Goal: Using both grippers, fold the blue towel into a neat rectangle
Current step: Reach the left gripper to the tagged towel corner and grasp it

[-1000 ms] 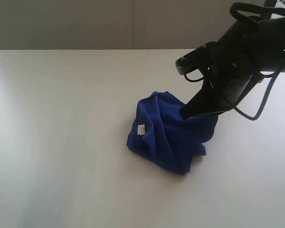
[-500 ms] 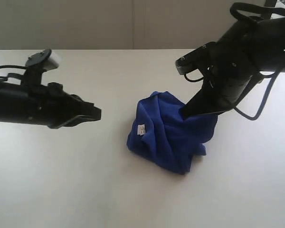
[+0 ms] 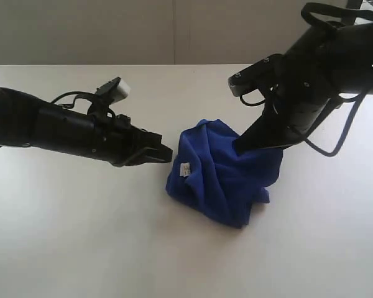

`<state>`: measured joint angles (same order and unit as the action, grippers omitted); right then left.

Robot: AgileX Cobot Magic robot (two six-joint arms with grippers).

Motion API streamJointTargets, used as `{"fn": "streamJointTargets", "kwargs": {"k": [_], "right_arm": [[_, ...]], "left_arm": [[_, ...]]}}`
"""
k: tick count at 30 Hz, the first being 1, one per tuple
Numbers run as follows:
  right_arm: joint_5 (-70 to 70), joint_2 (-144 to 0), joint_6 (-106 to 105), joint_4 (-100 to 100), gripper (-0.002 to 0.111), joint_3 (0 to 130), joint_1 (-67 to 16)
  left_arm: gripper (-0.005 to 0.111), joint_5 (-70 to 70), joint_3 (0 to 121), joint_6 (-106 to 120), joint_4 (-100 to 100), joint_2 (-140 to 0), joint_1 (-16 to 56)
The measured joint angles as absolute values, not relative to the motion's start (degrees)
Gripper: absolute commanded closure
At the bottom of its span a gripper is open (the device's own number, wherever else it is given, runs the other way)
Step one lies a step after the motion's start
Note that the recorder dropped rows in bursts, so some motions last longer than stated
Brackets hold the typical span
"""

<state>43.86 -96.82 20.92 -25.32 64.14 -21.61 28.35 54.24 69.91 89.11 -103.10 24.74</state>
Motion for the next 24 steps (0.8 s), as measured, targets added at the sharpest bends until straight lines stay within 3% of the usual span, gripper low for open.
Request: {"fn": "streamJointTargets", "kwargs": {"k": [8,17,24], "right_arm": [[43.44,-96.82,21.45,-25.32,0.108,64.14,-21.61],[43.30,-96.82,21.84,-25.32,0.108,64.14,-21.61],[42.40,-96.82,22.47,-25.32,0.108,64.14,-21.61]], "left_arm": [[0.106,27.60,55.15,70.67,90.07,-106.97,26.03],[0.074,26.58,55.15,70.67,90.44,-109.64,26.03],[0.070,28.33,55.15,71.80,92.25,-110.82,26.03]]}}
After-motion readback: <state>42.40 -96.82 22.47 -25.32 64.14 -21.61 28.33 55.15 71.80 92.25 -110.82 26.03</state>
